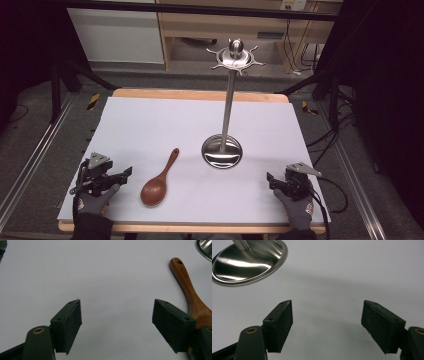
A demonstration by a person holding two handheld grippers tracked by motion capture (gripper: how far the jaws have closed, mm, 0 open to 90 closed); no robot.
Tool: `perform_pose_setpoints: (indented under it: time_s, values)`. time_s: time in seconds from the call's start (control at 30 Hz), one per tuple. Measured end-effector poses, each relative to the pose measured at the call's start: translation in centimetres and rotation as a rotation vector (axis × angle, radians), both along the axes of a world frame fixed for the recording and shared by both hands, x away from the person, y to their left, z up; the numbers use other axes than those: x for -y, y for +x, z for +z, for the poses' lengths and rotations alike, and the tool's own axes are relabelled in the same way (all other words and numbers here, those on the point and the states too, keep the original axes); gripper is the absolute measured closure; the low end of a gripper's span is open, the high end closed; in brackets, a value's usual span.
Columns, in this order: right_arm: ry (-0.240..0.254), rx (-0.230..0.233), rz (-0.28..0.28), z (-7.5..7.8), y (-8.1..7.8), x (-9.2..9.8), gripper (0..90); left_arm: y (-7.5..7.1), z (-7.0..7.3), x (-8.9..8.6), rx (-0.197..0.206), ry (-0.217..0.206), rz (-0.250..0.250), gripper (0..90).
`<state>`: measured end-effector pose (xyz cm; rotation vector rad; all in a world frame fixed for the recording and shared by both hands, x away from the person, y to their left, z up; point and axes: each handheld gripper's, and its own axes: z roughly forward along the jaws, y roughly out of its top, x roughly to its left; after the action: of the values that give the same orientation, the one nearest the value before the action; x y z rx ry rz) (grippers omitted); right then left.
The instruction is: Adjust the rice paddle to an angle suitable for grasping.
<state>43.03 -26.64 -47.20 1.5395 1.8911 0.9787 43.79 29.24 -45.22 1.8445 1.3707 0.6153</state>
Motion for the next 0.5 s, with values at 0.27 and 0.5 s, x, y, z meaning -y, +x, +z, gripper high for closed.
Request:
perform_pose_setpoints:
  time_s: [0.27, 0.5]
  values:
    - [-0.006, 0.011, 0.013, 0.1, -0.1, -0.3, 25.9, -0.4, 0.7, 0.4, 0.014, -0.002, -0.021, 27.6]
    - [-0.024, 0.004, 0.01, 0.2, -0.2, -0.6, 26.7, -0.5, 1.2, 0.6, 0.022, 0.005, -0.037, 30.2]
